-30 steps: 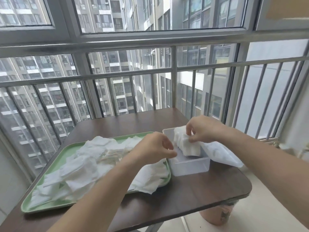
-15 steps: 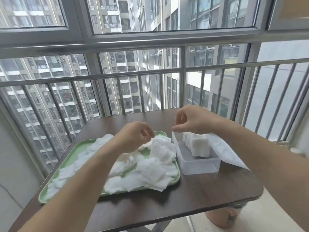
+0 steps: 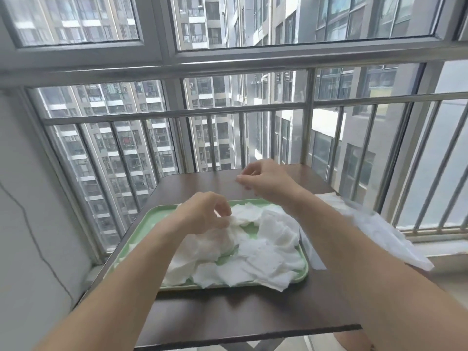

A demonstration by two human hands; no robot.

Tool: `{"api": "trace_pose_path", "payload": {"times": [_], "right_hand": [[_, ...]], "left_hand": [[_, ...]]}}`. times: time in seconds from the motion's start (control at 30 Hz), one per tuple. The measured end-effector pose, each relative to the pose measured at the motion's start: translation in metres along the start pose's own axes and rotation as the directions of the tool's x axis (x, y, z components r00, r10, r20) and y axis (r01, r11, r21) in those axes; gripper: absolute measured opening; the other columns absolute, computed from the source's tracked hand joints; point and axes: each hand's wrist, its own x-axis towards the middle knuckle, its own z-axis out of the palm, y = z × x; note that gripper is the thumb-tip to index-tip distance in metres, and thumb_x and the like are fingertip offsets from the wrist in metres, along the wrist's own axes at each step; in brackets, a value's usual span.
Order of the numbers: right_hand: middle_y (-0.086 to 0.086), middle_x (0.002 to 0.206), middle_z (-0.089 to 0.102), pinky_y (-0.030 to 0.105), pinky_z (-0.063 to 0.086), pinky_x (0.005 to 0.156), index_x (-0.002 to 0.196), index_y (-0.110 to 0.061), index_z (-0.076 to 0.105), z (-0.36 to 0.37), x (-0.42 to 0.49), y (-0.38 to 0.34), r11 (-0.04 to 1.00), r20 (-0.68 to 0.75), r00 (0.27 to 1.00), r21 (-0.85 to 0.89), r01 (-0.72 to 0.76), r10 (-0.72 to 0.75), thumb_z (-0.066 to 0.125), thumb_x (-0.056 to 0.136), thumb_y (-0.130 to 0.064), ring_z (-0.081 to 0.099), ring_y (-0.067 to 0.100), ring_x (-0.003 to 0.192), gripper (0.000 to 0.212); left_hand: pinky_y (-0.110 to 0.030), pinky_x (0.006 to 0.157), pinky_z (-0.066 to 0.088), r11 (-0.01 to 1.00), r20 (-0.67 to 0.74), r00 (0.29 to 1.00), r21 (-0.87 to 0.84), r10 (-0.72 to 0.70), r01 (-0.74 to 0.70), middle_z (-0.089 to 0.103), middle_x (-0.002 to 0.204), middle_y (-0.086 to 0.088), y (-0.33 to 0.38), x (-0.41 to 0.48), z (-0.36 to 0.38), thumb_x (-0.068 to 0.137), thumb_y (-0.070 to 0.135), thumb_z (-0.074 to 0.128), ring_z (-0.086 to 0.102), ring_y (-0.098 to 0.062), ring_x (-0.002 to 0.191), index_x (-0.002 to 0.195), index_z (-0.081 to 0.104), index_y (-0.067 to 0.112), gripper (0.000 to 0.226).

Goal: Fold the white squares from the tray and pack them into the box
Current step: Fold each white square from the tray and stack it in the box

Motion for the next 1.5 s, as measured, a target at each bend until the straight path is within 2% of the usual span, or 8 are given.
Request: {"api": "trace_pose_path", "payload": {"times": [0.3,0.43,0.57,0.7,0.87,1.1,1.27,1.5], "right_hand": [[0.005,0.095,0.061,0.030,0.051,0.073,0.110,-0.009,0.060,0.044,0.022,0.027,0.885,-0.044,0.960,0.401,-0.236,0.276,0.055,0.095,-0.008,0.060,0.018,0.081,0.016],[0.004,0.091,0.060,0.028,0.050,0.070,0.109,-0.009,0.060,0.052,0.027,0.033,0.866,-0.048,0.953,0.433,-0.251,0.300,0.053,0.094,-0.006,0.058,0.015,0.075,0.017],[0.002,0.099,0.062,0.032,0.049,0.083,0.109,-0.013,0.061,0.057,0.031,0.041,0.884,-0.117,0.956,0.423,-0.197,0.269,0.053,0.094,-0.009,0.058,0.015,0.086,0.018],[0.000,0.106,0.066,0.038,0.045,0.091,0.106,-0.018,0.065,0.058,0.031,0.047,0.818,-0.122,0.950,0.547,-0.178,0.288,0.055,0.095,-0.024,0.059,0.023,0.107,0.016],[0.007,0.100,0.072,0.036,0.049,0.088,0.117,-0.004,0.066,0.050,0.022,0.049,0.687,0.148,0.981,0.702,-0.191,0.121,0.073,0.085,-0.026,0.066,0.021,0.095,0.039],[0.009,0.092,0.062,0.039,0.061,0.079,0.091,-0.007,0.061,0.049,0.016,0.044,0.789,-0.203,0.956,0.613,-0.042,0.209,0.061,0.087,-0.001,0.063,0.021,0.086,0.007],[0.005,0.081,0.059,0.039,0.052,0.068,0.083,-0.013,0.061,0.051,0.014,0.050,0.871,-0.279,0.940,0.490,-0.037,0.197,0.064,0.082,-0.008,0.056,0.021,0.075,0.006],[0.008,0.079,0.060,0.044,0.055,0.067,0.086,-0.004,0.067,0.054,0.013,0.053,0.885,-0.267,0.942,0.461,-0.061,0.204,0.060,0.078,-0.015,0.055,0.021,0.074,0.016]], "left_hand": [[-0.037,0.080,0.057,0.999,0.022,0.999,-0.027,-0.032,0.033,0.069,0.092,0.021,-0.006,-0.001,0.000,0.076,0.055,0.076,0.067,-0.006,0.084,0.106,0.061,0.037,0.038],[-0.037,0.078,0.057,0.997,-0.079,0.997,0.078,-0.012,0.018,0.069,0.086,0.021,-0.004,0.007,0.001,0.082,0.050,0.071,0.065,-0.005,0.081,0.085,0.067,0.037,0.014],[-0.030,0.059,0.056,0.947,-0.275,0.954,-0.320,-0.117,0.024,0.070,0.081,0.008,-0.005,0.012,-0.014,0.089,0.030,0.071,0.066,-0.015,0.072,0.080,0.069,0.027,0.010],[-0.027,0.052,0.056,0.666,-0.222,0.933,-0.746,-0.283,0.025,0.067,0.094,-0.010,-0.001,0.007,-0.029,0.093,0.012,0.067,0.062,-0.020,0.070,0.103,0.065,0.007,0.011],[-0.031,0.059,0.059,0.508,-0.220,0.944,-0.859,-0.247,-0.067,0.071,0.098,-0.013,0.005,0.001,-0.019,0.092,0.010,0.070,0.073,-0.023,0.073,0.107,0.061,0.008,0.018],[-0.036,0.077,0.056,0.982,-0.311,0.946,-0.186,-0.093,0.036,0.072,0.085,0.013,-0.010,0.000,-0.012,0.095,0.030,0.063,0.067,-0.008,0.077,0.094,0.067,0.027,0.004],[-0.029,0.080,0.051,0.998,0.042,0.999,0.059,-0.009,0.006,0.066,0.096,0.020,-0.009,-0.006,0.001,0.076,0.047,0.082,0.058,-0.003,0.083,0.098,0.071,0.036,0.027],[-0.035,0.076,0.053,0.992,-0.248,0.969,-0.119,0.011,-0.041,0.063,0.079,0.017,-0.015,-0.006,0.005,0.095,0.028,0.063,0.062,-0.011,0.078,0.089,0.067,0.029,0.007]]}}
